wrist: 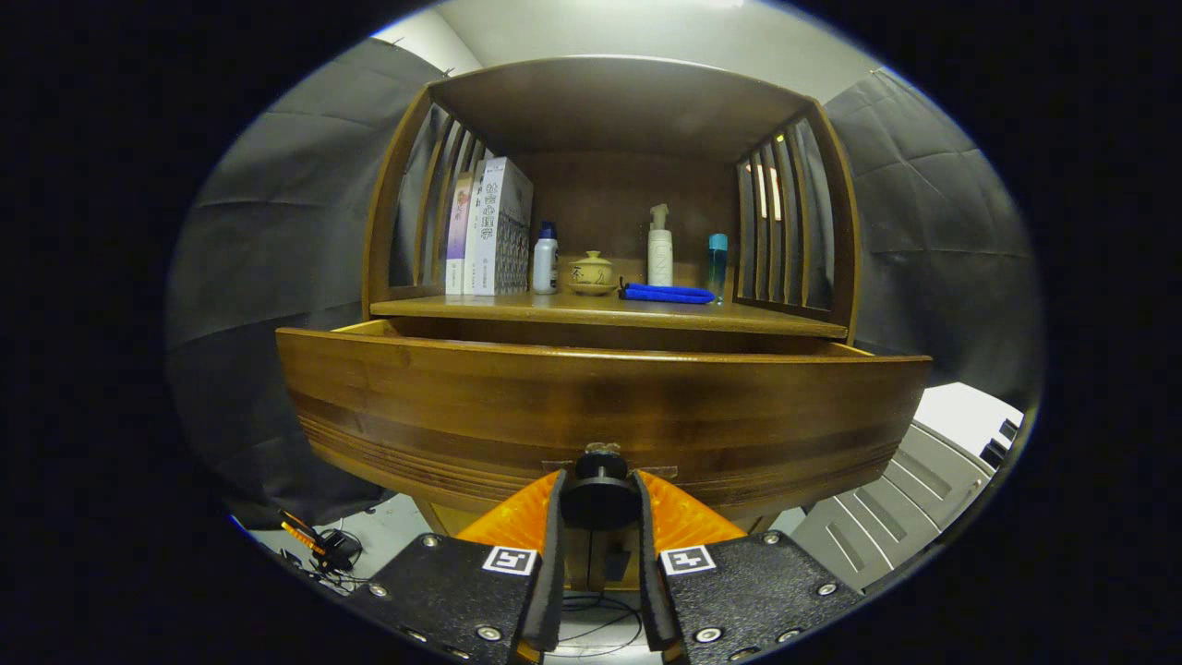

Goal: Pull open the drawer, take out the items inside it, and place them on the countertop above the cabinet.

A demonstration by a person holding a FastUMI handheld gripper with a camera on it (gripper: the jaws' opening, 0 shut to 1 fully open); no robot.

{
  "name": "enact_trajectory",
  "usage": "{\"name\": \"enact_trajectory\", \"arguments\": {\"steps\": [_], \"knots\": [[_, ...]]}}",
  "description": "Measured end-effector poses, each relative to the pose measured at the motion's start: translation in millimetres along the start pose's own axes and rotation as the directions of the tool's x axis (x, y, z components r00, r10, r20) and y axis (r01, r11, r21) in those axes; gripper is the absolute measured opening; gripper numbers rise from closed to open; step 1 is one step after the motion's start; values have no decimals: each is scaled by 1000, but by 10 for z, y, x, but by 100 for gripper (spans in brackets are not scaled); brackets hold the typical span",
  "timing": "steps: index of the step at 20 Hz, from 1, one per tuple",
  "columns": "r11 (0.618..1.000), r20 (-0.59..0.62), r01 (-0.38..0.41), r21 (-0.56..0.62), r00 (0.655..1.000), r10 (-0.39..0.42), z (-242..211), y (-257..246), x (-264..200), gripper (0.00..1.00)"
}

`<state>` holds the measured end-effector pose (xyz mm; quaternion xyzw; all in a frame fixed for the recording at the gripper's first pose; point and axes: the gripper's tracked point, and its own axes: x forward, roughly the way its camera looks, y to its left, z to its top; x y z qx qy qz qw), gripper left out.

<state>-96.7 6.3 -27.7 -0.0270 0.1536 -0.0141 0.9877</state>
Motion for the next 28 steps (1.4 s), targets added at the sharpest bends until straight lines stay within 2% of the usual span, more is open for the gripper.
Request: {"name": "enact_trajectory", "arguments": {"steps": [10,15,20,21,22,24,27,28], "knots": [[999,-47,-14,-33,999,12,-240,10,-471,35],[999,-34,-22,-49,999,20,-269,58,-588,35],[997,-11,-33,-67,999,32,-157,99,-635,43],[998,42,-34,-60,998,37,6,88,-704,49],[998,82,-41,-39,996,44,165,99,-746,50],[999,134,-50,-8,990,50,464,125,-848,68],[999,141,-20,33,990,15,790,67,-872,95],[998,126,-12,54,992,5,873,64,-836,94]]}}
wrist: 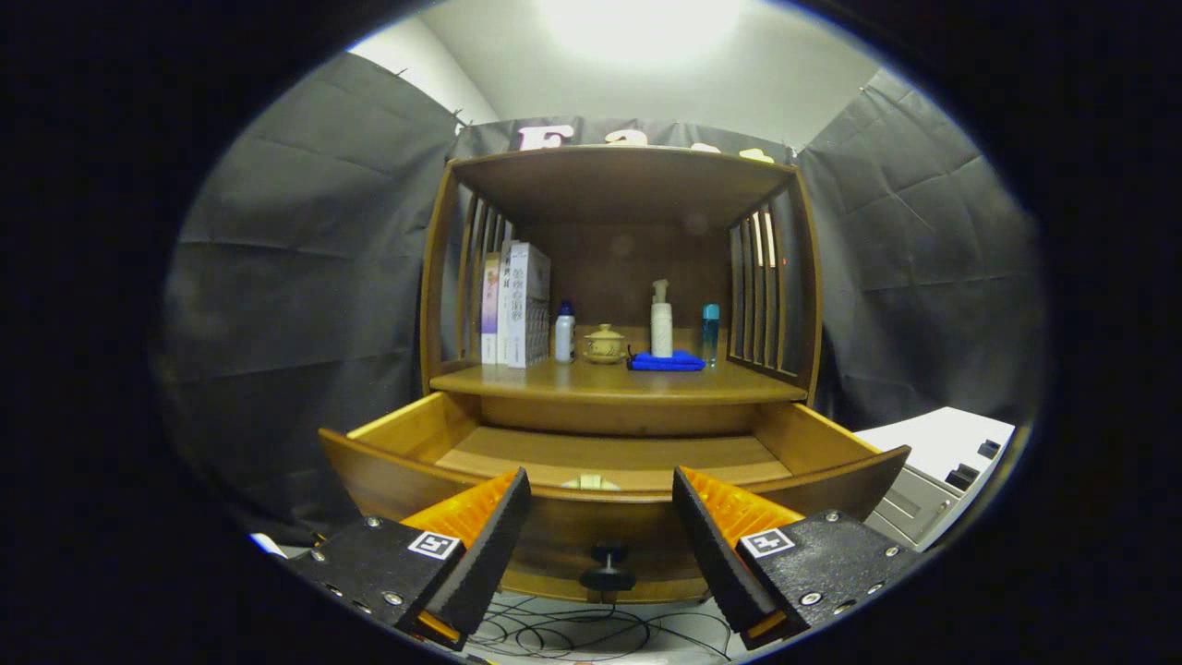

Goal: Pull open the drawer, take out the items inside it, and place them on the countertop above the cabinet.

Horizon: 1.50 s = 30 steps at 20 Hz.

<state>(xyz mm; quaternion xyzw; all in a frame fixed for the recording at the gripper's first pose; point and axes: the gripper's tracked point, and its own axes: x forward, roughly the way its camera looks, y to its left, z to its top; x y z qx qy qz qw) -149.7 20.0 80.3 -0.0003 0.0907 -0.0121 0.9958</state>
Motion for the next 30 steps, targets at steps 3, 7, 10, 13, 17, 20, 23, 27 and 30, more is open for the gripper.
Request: {"name": "enact_trajectory", "arguments": {"steps": [3,7,10,13,17,20,23,27,30], "knots": [[996,-54,-3,84,999,7,169,112,212,95],[997,-185,29,71,983,-15,165,131,604,94],[997,-320,56,51,947,-37,-16,160,850,94],[997,-444,58,55,896,-27,-281,205,1035,94],[998,-573,55,-23,817,-58,-573,173,1092,94],[998,-630,48,-49,774,-68,-693,154,1210,92],[999,-677,37,-39,734,-54,-838,200,1248,76],[999,-728,34,-5,685,-27,-1071,213,1296,62],[999,-714,36,4,700,-22,-1022,164,1330,44]]}}
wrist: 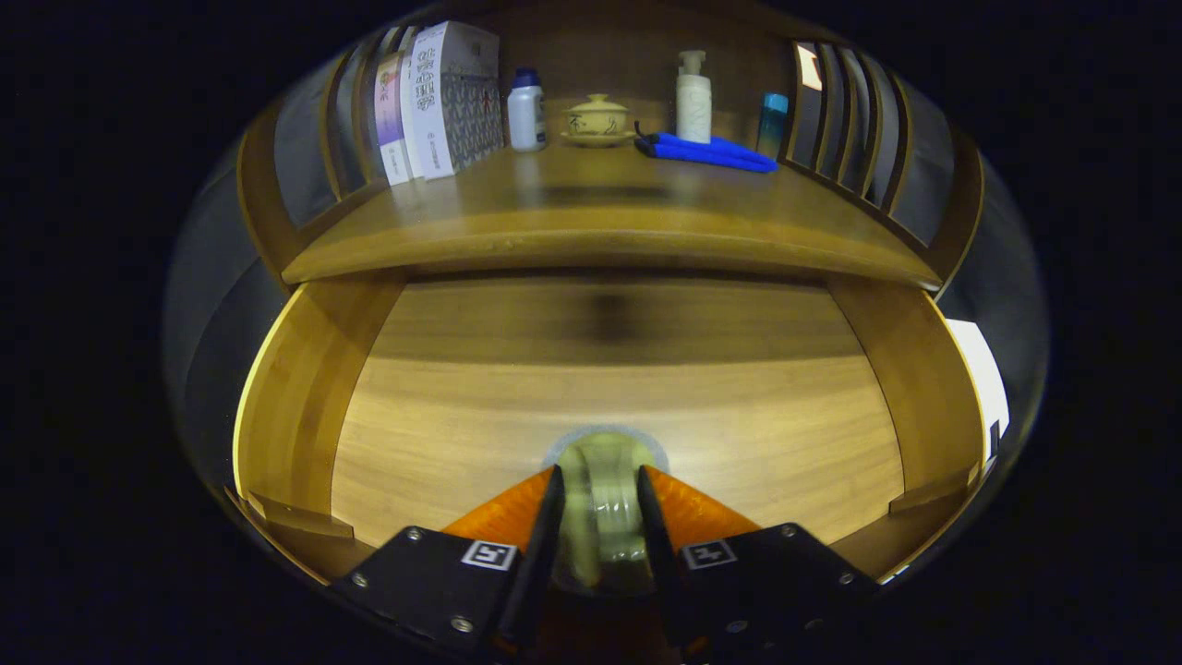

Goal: Pull open the drawer, take out the items inside it, and place them on the countertop above the cabinet.

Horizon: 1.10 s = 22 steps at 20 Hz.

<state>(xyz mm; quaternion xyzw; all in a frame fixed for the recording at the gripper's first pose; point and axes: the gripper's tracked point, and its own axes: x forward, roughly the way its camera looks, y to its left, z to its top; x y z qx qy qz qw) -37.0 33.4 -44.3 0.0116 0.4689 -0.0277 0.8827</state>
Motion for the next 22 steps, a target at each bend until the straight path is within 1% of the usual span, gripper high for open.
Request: {"name": "enact_trajectory", "arguments": {"steps": [2,3,6,8,12,15,17,18,22], "knots": [[1000,3,-5,7,1000,5,-4,-11,2,24],[1000,4,1,6,1000,-2,-4,-20,2,22],[1000,26,14,2,1000,-14,1,-37,-40,19],[1000,55,26,-18,998,-25,56,-53,-95,18],[998,146,51,-37,988,-45,162,-81,-309,18],[997,262,65,-42,964,-52,385,-94,-555,18],[993,331,105,-51,940,-82,555,-164,-729,18],[992,353,116,-52,931,-90,626,-166,-797,18],[992,417,109,-70,906,-70,886,-99,-983,18]]}}
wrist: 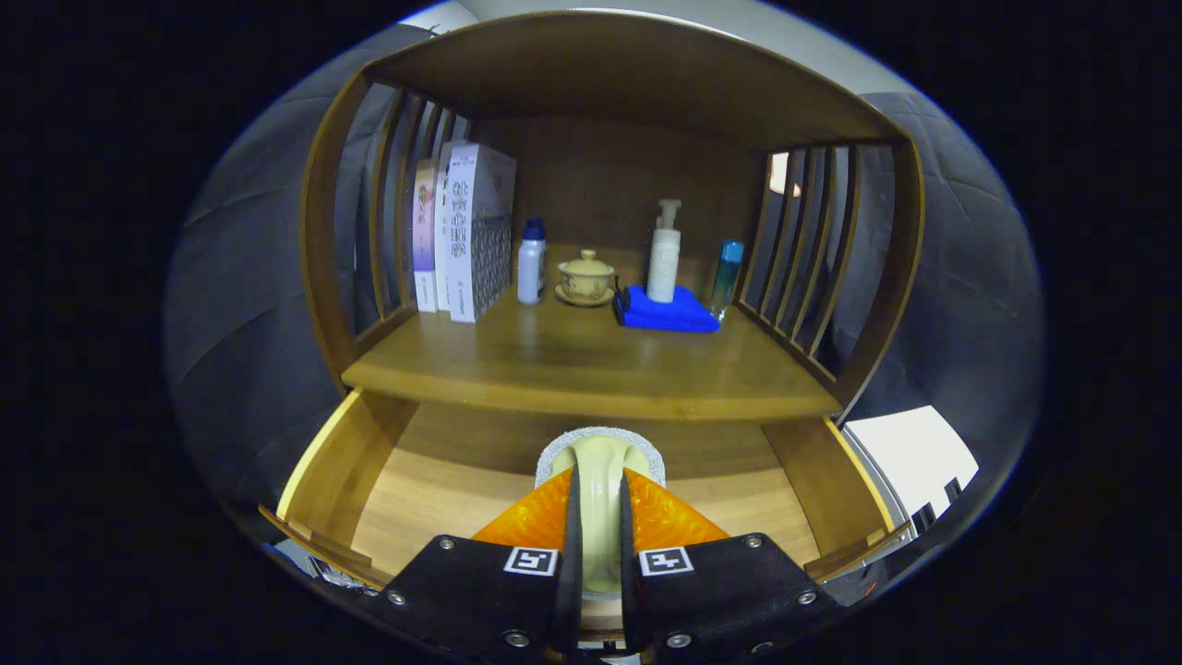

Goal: Pull open the drawer, take out the items inside it, and place them on the countertop above the cabinet.

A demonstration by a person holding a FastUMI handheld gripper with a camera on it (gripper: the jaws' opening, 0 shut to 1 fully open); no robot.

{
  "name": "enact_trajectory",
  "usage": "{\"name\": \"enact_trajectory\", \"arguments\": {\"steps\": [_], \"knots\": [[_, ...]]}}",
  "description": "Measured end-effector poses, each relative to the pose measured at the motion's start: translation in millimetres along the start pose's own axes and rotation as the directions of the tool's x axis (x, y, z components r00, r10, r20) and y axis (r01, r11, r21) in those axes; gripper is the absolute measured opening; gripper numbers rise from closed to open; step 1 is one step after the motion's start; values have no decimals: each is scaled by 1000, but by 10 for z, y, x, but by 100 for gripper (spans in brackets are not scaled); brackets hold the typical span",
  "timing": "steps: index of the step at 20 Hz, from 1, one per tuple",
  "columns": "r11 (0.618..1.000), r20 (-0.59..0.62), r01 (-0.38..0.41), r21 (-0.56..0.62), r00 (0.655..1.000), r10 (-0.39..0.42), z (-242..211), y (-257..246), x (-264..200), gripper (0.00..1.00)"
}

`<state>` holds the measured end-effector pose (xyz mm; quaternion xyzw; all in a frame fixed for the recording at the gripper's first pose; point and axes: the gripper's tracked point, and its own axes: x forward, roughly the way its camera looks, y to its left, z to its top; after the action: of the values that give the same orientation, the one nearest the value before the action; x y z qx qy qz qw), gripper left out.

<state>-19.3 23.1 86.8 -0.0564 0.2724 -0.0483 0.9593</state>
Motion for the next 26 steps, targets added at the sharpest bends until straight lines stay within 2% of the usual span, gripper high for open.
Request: {"name": "enact_trajectory", "arguments": {"steps": [7,14,22,24,26], "knots": [[1000,23,-14,-12,1000,14,340,57,204,18],[1000,11,-20,16,1000,19,770,39,663,18],[998,-15,-48,46,999,49,974,-23,1306,21],[998,-20,-60,31,998,61,939,-14,1391,25],[999,-7,-33,-1,999,33,907,-91,1446,47]]}}
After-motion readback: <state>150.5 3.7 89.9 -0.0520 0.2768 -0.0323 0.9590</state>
